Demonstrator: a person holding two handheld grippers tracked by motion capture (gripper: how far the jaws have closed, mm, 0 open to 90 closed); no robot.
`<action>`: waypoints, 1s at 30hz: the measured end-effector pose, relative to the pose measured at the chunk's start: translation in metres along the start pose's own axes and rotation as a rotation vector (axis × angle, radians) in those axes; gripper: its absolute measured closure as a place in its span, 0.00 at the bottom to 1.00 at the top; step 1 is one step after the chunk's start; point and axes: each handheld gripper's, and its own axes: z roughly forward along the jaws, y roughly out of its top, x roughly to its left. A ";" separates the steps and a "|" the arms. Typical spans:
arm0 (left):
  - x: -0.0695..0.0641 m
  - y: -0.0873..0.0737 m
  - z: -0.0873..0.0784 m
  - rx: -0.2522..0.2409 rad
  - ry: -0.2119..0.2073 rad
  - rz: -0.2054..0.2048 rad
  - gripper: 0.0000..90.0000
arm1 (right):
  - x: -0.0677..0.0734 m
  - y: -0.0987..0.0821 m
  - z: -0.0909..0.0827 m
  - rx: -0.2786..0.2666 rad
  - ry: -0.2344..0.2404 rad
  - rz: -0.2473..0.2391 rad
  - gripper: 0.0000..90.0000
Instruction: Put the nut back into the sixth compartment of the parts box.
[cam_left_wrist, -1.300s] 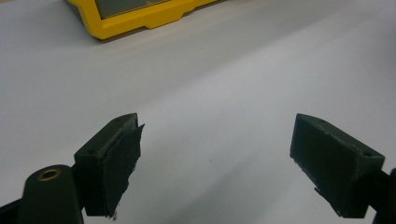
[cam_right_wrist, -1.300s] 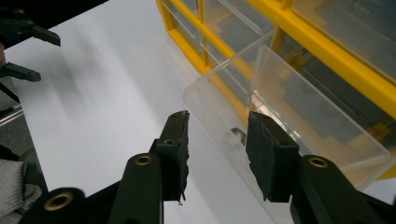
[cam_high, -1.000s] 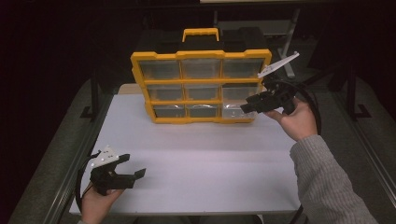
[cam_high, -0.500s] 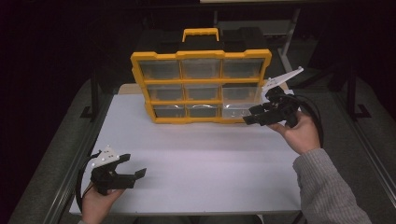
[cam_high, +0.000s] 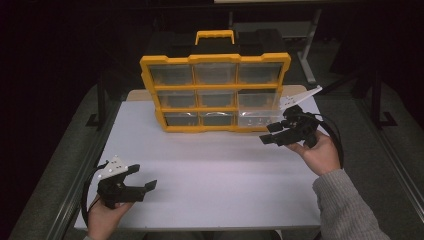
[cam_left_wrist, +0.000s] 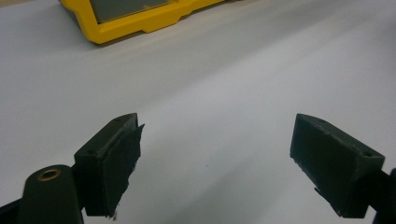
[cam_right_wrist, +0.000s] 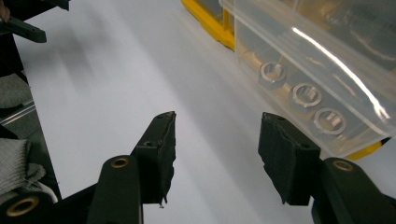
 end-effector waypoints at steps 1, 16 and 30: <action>0.000 0.000 0.000 0.001 0.001 0.007 0.18 | 0.000 -0.002 0.001 -0.001 0.002 -0.001 0.49; -0.003 0.003 0.002 0.001 -0.007 0.005 0.18 | -0.001 -0.031 0.025 0.018 0.002 0.024 0.41; -0.003 0.004 0.002 -0.008 -0.010 0.005 0.17 | 0.002 -0.055 0.038 0.024 -0.014 0.052 0.33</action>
